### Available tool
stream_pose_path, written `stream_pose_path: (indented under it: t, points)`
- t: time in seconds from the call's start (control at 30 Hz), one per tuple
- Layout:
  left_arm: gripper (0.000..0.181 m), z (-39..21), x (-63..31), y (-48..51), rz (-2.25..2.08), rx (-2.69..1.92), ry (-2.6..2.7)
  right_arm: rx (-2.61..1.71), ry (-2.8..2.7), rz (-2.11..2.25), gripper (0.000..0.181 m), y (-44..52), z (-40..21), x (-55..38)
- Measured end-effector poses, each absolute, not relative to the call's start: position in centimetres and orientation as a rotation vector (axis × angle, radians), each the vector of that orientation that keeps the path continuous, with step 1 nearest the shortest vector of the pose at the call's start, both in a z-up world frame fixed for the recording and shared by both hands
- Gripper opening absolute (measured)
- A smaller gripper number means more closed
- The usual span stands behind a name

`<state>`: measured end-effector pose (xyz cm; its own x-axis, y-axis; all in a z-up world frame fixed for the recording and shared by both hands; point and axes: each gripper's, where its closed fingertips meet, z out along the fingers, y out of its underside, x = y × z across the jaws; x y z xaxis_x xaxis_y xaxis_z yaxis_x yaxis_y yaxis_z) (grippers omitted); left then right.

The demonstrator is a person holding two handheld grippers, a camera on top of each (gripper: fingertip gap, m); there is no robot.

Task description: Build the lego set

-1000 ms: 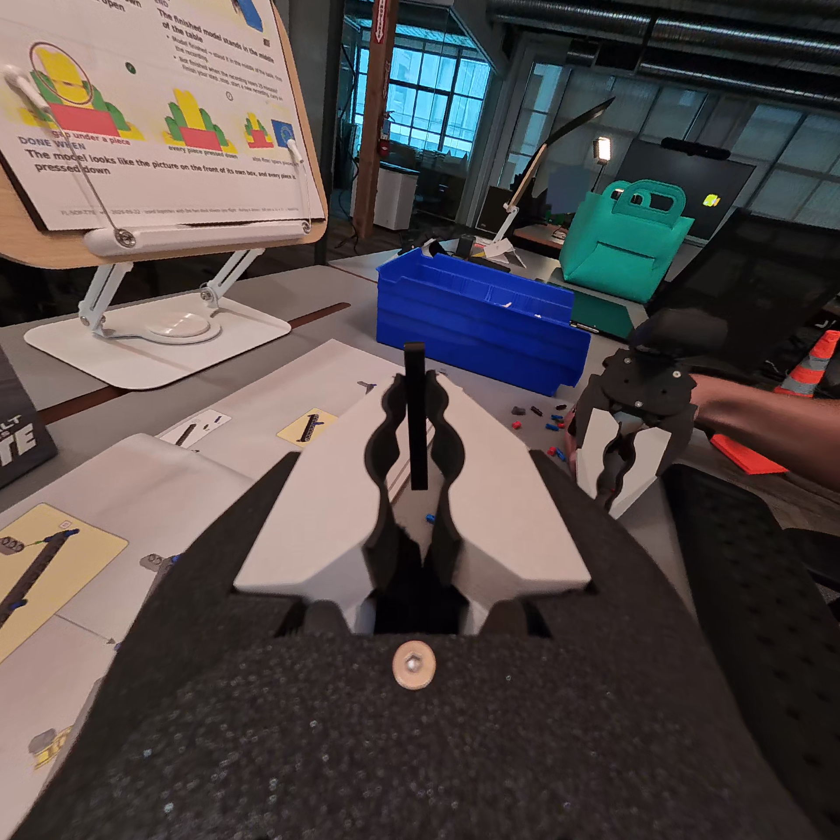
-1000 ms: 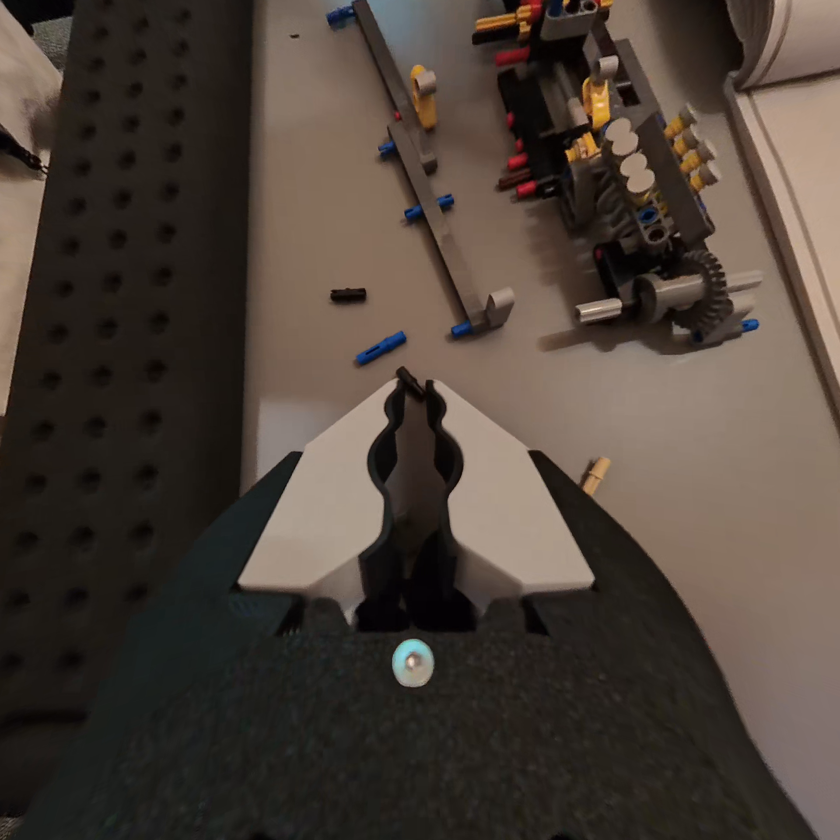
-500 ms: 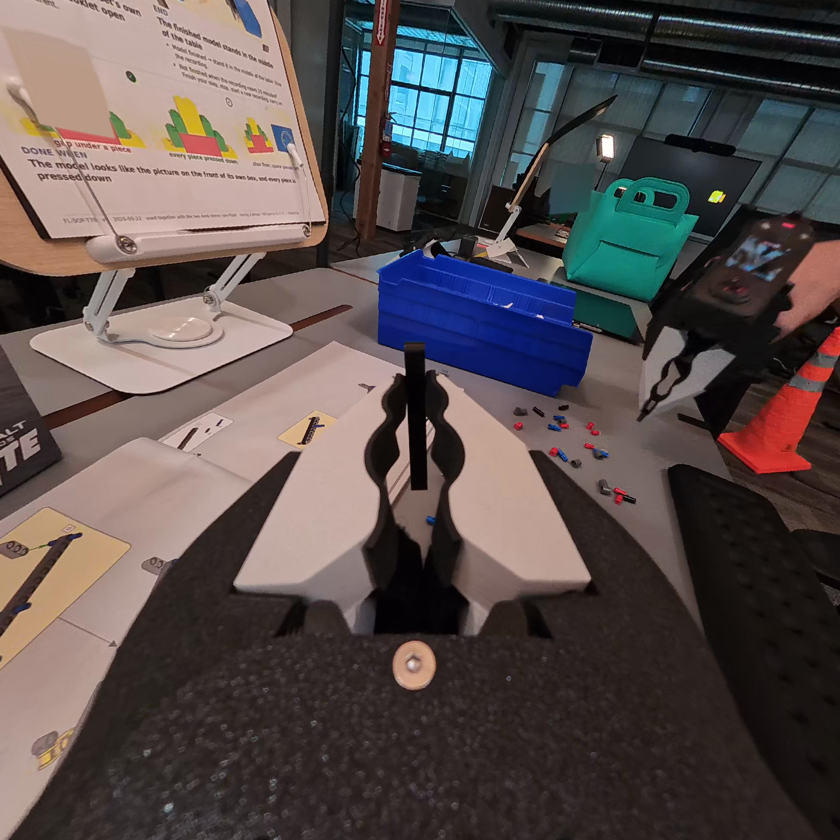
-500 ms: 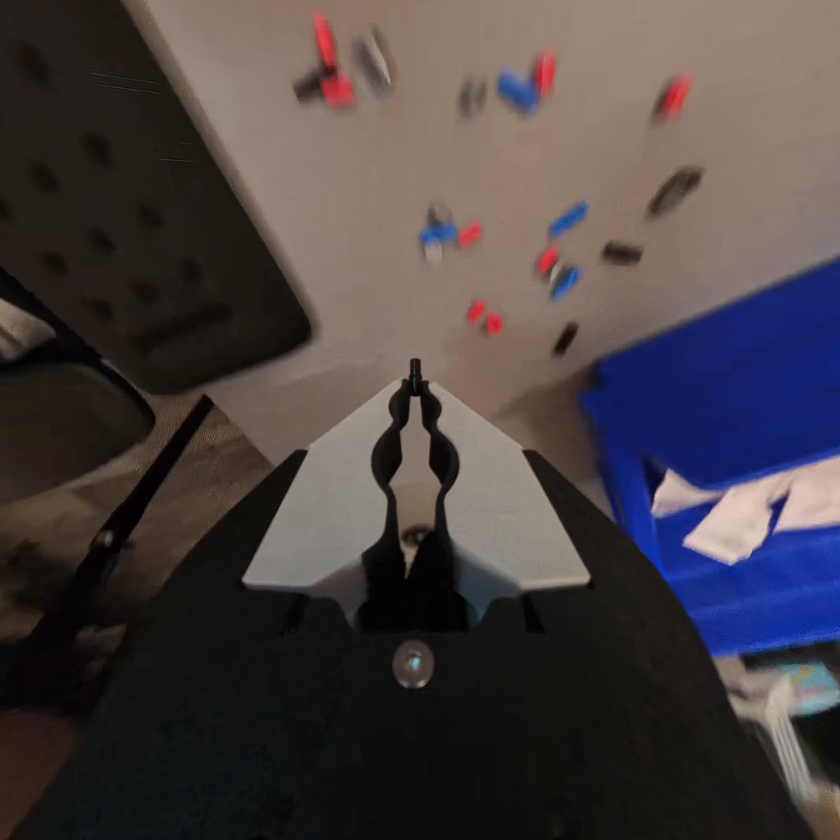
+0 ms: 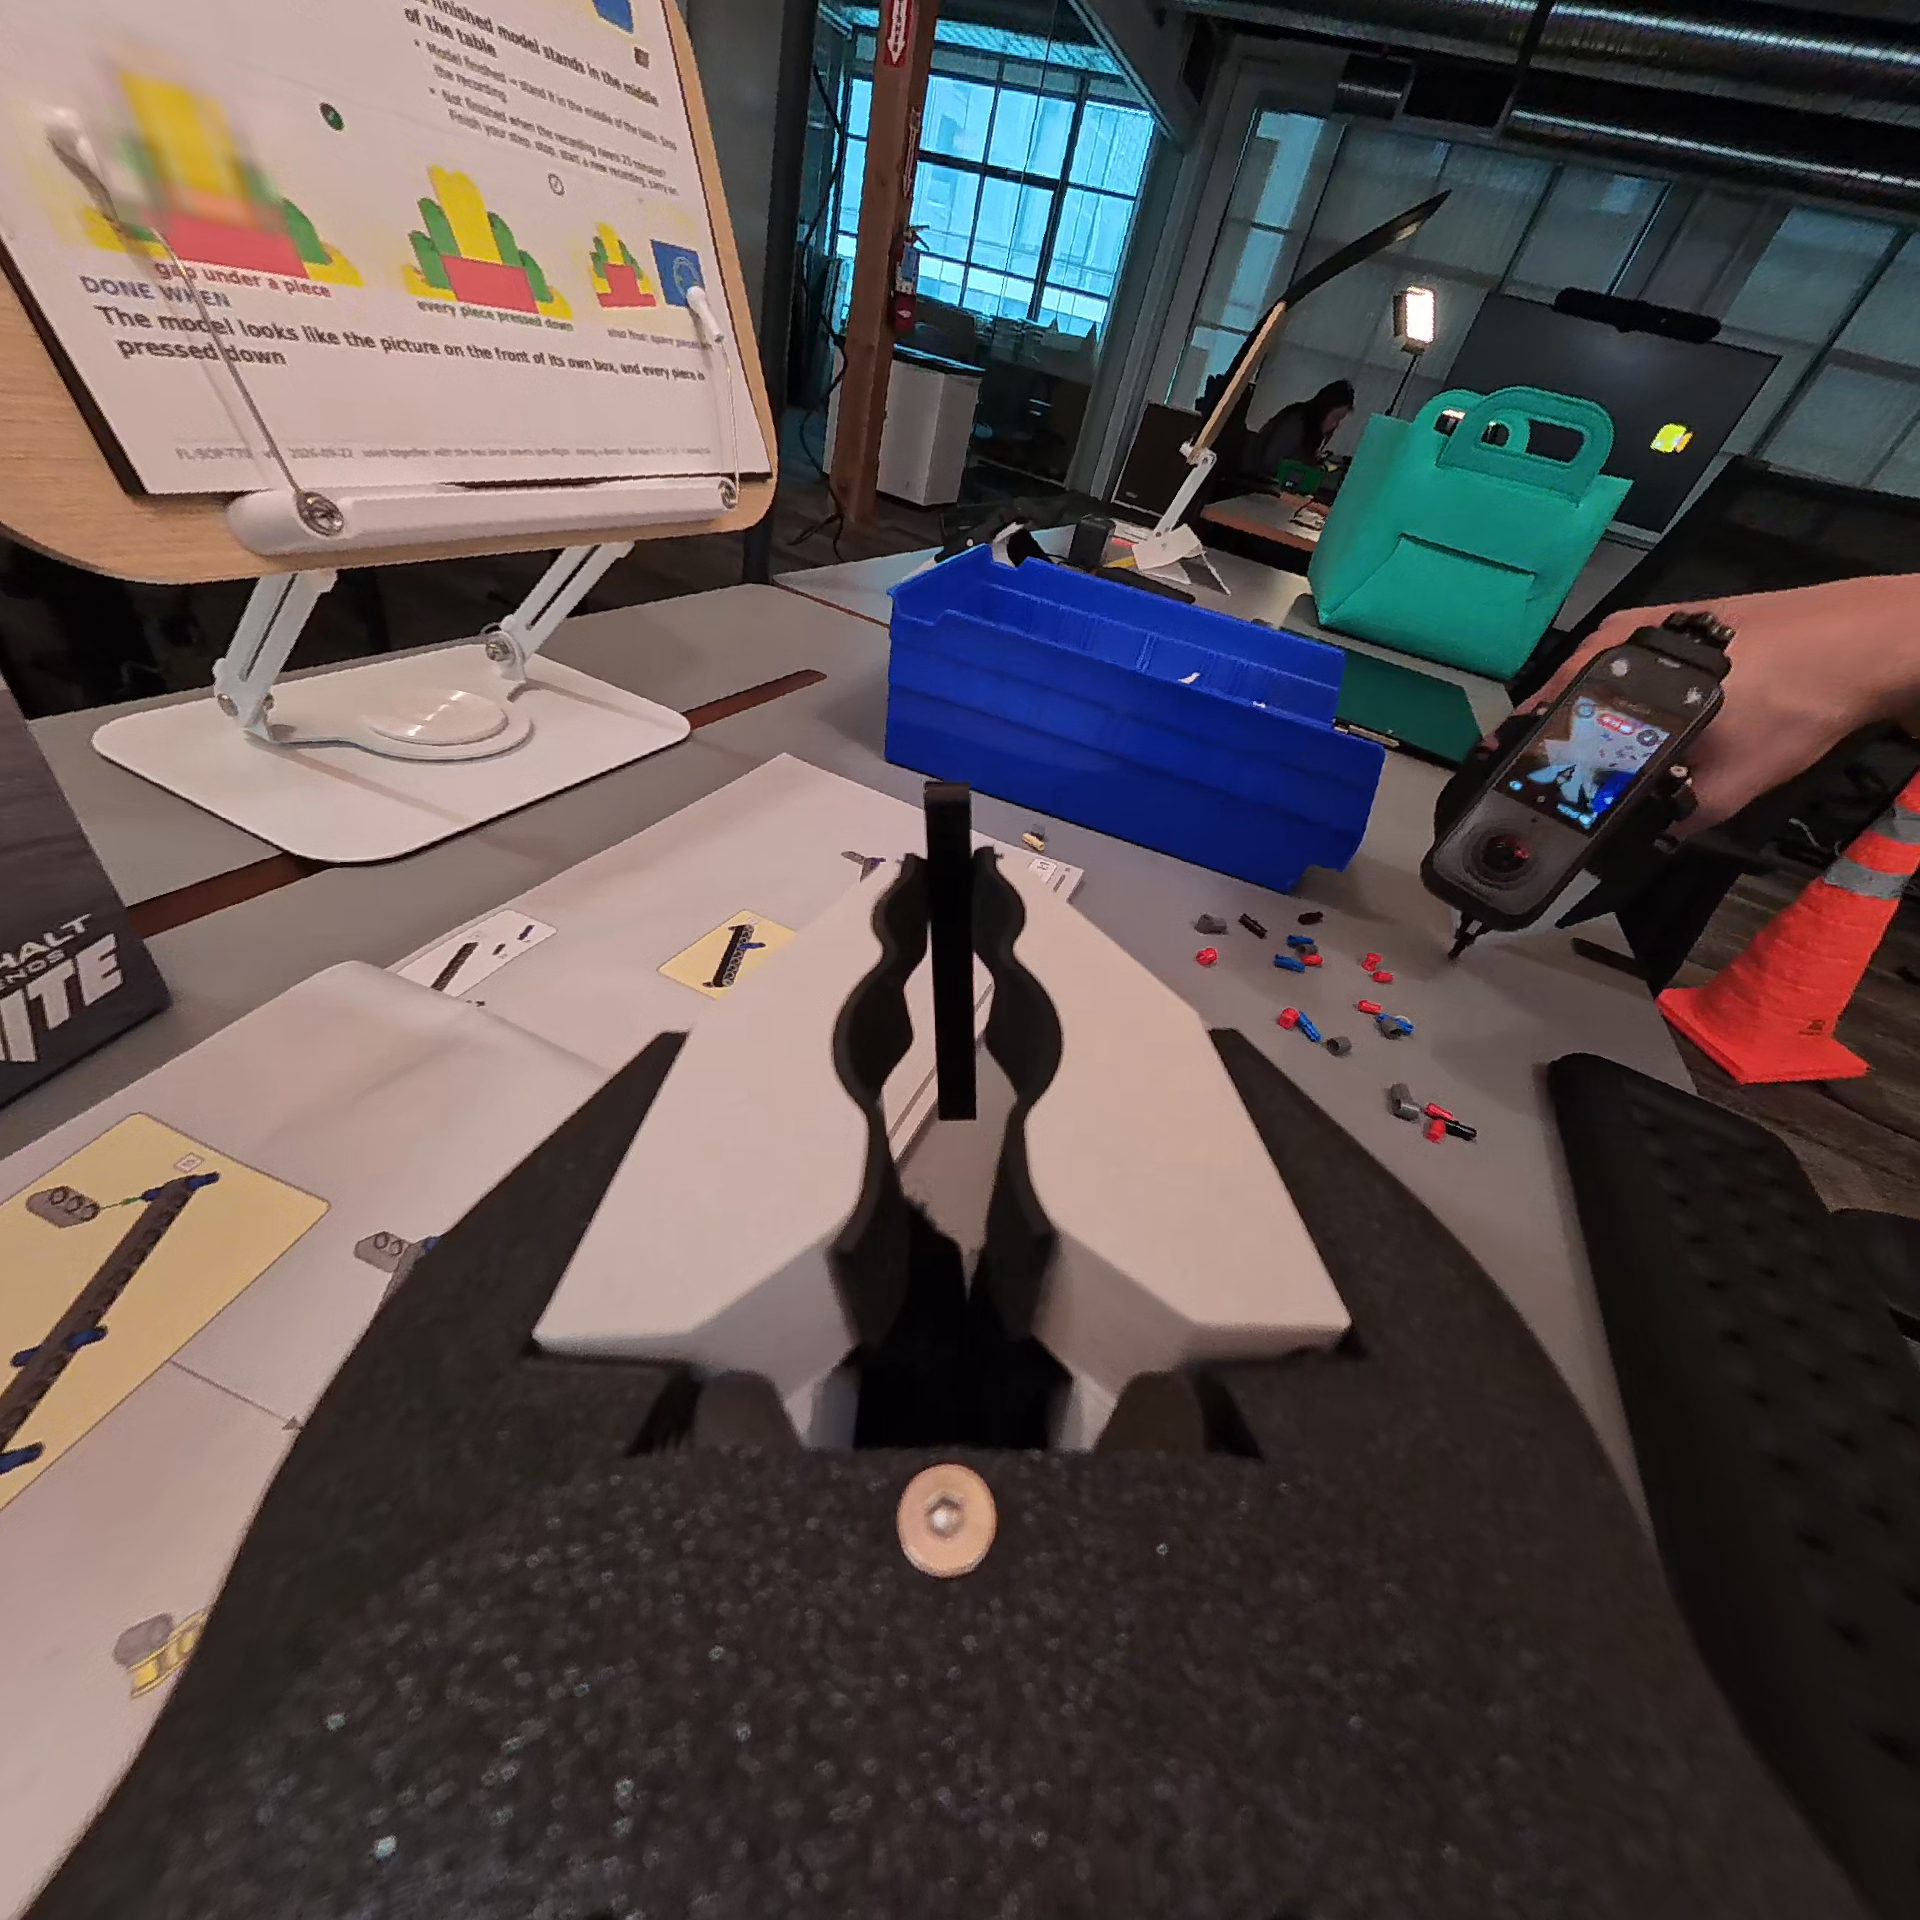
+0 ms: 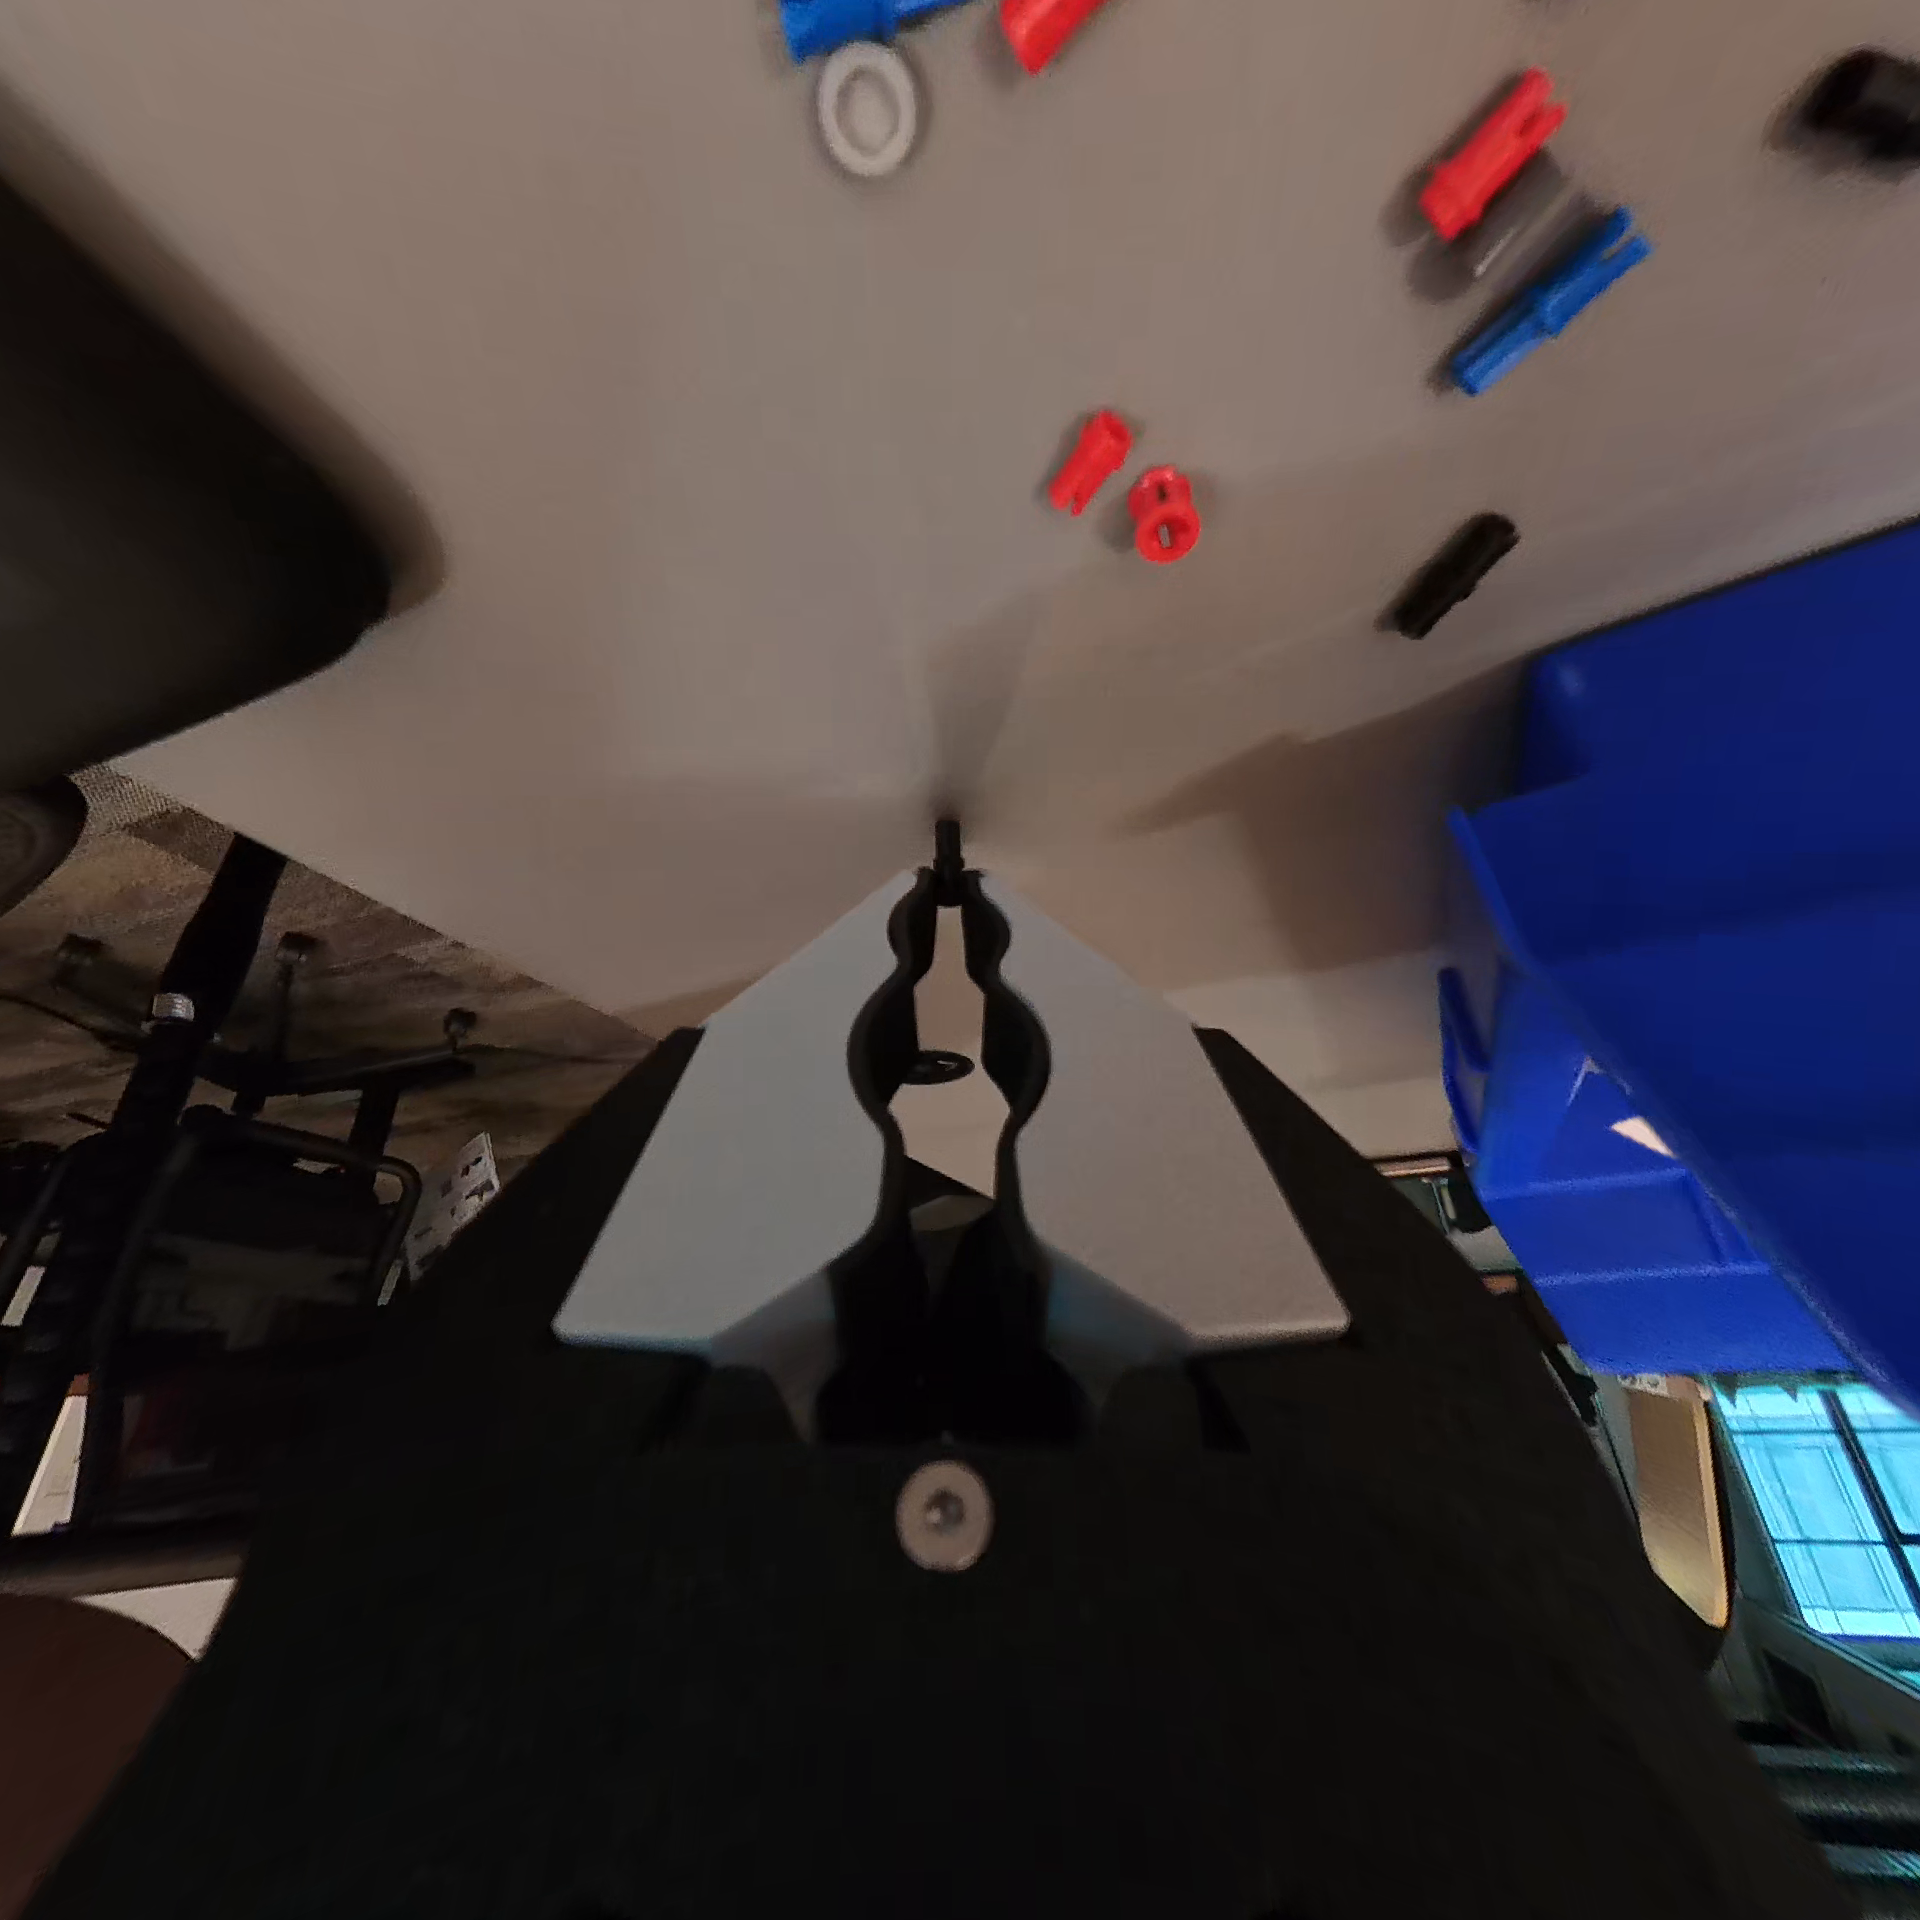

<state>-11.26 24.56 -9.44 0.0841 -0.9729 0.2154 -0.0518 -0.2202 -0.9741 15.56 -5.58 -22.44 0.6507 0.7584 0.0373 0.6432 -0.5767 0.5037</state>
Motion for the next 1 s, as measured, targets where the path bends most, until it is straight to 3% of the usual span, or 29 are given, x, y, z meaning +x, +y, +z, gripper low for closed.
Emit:
stream_pose_path:
  t: [0.77,0.9,1.0]
  points:
    - [0.006,-9.6,-11.0,24.0,-1.285,-1.446,1.115,2.472,1.157,0.369,0.009,-5.5,-22.5,16.0]
    - [0.006,-9.7,-11.1,24.1,-1.285,-1.452,1.115,2.698,1.119,0.41,0.003,-5.2,-20.4,17.1]
    - [0.006,-9.6,-11.0,24.0,-1.295,-1.451,1.115,3.044,0.95,0.25,0.014,-5.2,-20.1,16.7]
